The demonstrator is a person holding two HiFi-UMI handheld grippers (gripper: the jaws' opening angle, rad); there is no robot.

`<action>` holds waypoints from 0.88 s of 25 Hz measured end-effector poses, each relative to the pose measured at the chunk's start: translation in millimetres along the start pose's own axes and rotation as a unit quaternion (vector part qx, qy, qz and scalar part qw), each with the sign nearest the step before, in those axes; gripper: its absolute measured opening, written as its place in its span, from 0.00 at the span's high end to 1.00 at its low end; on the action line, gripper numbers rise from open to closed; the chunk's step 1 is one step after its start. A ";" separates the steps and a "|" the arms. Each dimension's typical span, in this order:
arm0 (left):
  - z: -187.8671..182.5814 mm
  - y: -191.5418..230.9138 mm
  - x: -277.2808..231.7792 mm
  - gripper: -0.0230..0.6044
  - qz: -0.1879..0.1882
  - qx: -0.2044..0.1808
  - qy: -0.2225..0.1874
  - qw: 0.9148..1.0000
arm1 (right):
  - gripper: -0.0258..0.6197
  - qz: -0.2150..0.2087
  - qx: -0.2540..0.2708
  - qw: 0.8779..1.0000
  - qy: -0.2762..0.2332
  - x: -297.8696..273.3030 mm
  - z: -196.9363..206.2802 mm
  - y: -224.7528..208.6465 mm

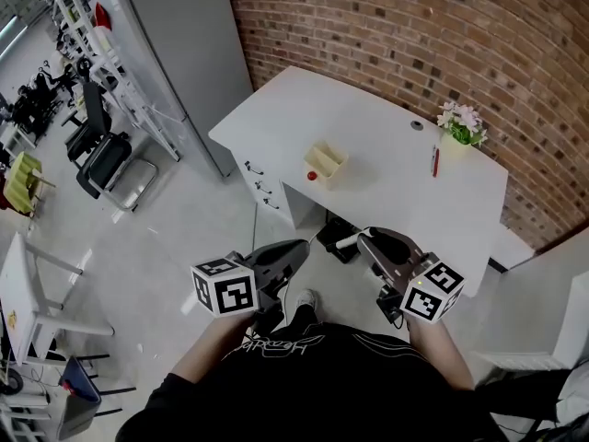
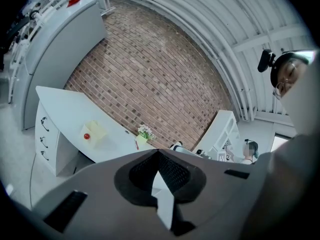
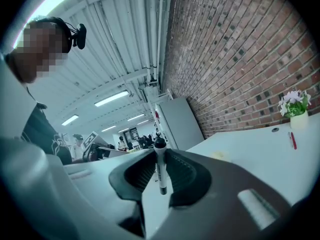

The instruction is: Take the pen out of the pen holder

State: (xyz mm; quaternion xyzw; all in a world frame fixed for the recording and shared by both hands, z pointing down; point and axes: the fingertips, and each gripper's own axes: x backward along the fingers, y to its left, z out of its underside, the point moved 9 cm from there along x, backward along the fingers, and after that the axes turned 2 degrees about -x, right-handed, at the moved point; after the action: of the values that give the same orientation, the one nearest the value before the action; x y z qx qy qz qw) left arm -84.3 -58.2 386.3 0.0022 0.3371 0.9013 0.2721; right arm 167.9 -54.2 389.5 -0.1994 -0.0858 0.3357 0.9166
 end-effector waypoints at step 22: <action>28.2 -48.1 -3.8 0.96 0.020 -0.025 0.010 0.999 | 0.85 -0.003 0.005 1.000 0.007 57.1 10.9 25.3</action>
State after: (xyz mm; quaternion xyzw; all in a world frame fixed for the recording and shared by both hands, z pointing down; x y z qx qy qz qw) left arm -52.2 -12.9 379.5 -0.0071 0.3175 0.9146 0.2504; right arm 193.4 3.9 390.0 -0.1971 -0.0785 0.3316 0.9192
